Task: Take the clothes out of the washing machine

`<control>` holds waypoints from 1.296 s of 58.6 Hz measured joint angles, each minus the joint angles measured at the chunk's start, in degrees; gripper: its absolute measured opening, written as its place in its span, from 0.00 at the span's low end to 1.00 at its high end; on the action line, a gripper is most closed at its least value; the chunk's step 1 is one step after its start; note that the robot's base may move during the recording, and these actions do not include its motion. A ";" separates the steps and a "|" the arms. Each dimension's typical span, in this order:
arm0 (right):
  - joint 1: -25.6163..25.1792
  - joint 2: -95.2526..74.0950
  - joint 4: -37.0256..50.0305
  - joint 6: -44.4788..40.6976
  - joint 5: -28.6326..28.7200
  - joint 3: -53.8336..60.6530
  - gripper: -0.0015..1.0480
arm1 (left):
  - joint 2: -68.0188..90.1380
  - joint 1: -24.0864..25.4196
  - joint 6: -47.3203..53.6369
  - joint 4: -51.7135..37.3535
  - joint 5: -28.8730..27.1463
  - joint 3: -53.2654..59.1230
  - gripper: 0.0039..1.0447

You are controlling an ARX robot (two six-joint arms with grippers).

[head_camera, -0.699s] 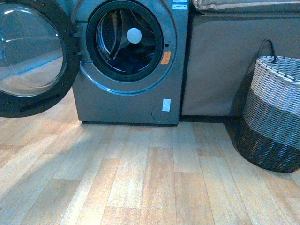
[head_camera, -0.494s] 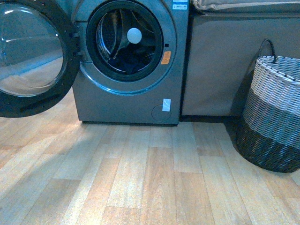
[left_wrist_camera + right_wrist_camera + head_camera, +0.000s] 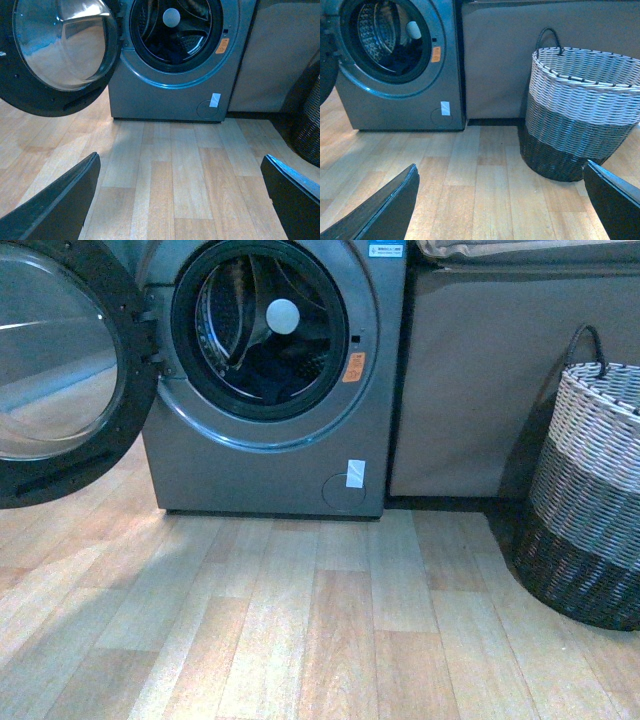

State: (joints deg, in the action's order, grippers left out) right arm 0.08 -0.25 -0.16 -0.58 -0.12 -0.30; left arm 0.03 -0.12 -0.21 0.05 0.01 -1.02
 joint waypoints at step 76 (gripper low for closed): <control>0.00 0.00 0.02 0.02 0.20 0.00 0.93 | 0.07 0.00 0.02 0.00 0.02 0.00 0.94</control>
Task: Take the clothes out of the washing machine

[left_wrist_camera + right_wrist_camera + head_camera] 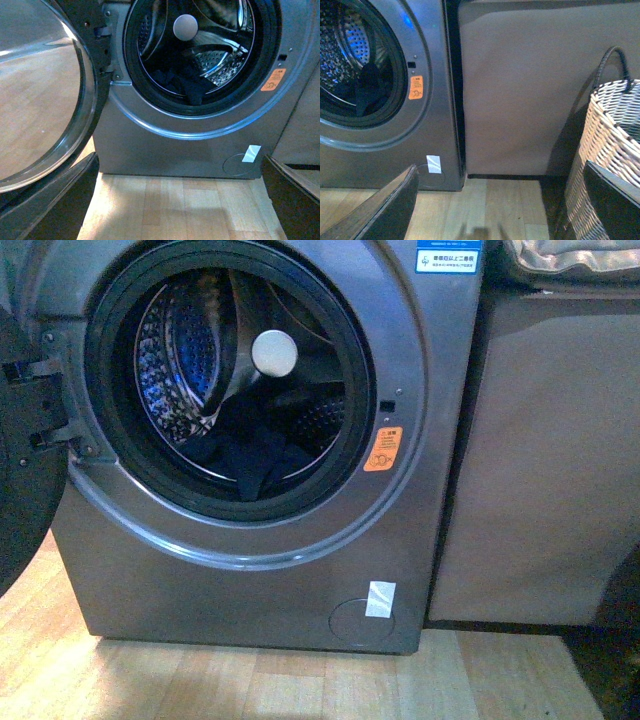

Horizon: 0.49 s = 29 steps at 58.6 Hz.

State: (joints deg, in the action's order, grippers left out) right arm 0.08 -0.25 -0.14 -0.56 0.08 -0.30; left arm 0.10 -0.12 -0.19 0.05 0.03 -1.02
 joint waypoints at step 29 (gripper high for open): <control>-0.07 0.00 0.02 -0.02 -0.02 0.00 0.93 | -0.02 0.00 -0.02 0.02 -0.02 0.00 0.94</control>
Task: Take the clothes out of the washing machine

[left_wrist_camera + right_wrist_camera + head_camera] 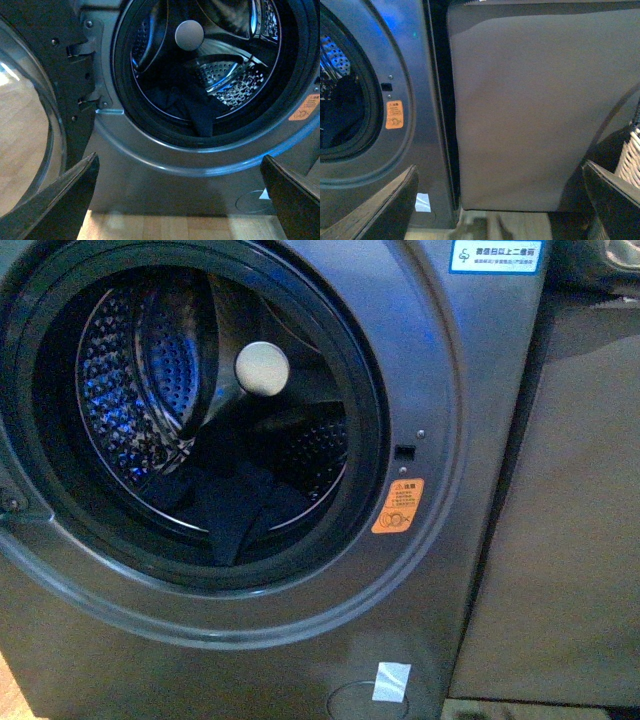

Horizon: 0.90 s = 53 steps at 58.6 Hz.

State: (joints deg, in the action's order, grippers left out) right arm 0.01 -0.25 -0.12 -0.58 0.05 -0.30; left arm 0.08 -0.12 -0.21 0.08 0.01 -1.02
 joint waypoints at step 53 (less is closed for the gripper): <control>0.00 0.00 0.00 0.00 0.00 0.00 0.93 | 58.25 0.94 -10.97 -29.53 20.96 -19.61 0.94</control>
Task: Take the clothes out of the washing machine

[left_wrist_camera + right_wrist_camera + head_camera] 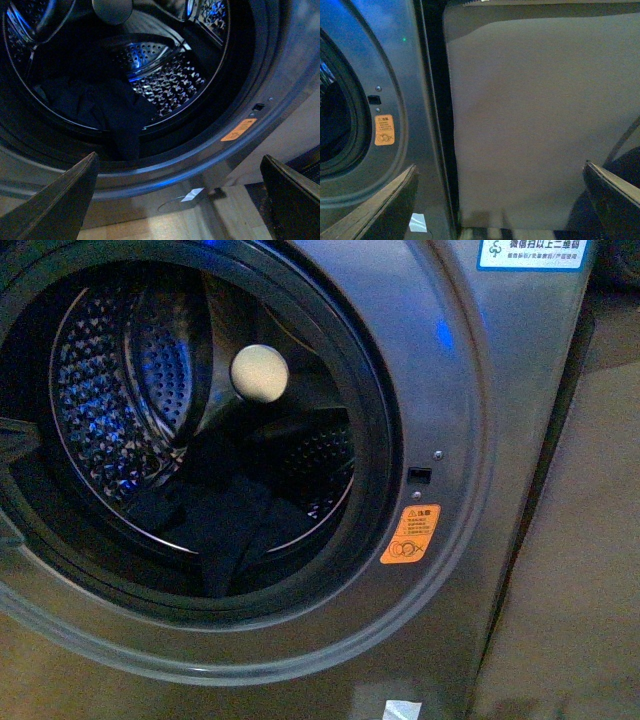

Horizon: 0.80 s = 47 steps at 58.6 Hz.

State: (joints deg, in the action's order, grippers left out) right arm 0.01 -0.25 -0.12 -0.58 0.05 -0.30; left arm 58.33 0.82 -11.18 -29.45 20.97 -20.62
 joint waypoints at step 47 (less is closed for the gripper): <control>0.00 0.00 0.00 0.02 0.02 0.00 0.93 | 53.92 -9.64 9.60 -2.89 -11.32 -38.40 0.94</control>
State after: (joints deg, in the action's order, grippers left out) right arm 0.01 -0.25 -0.12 -0.56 0.08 -0.30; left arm 112.25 -8.82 -1.58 -32.34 9.65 -59.02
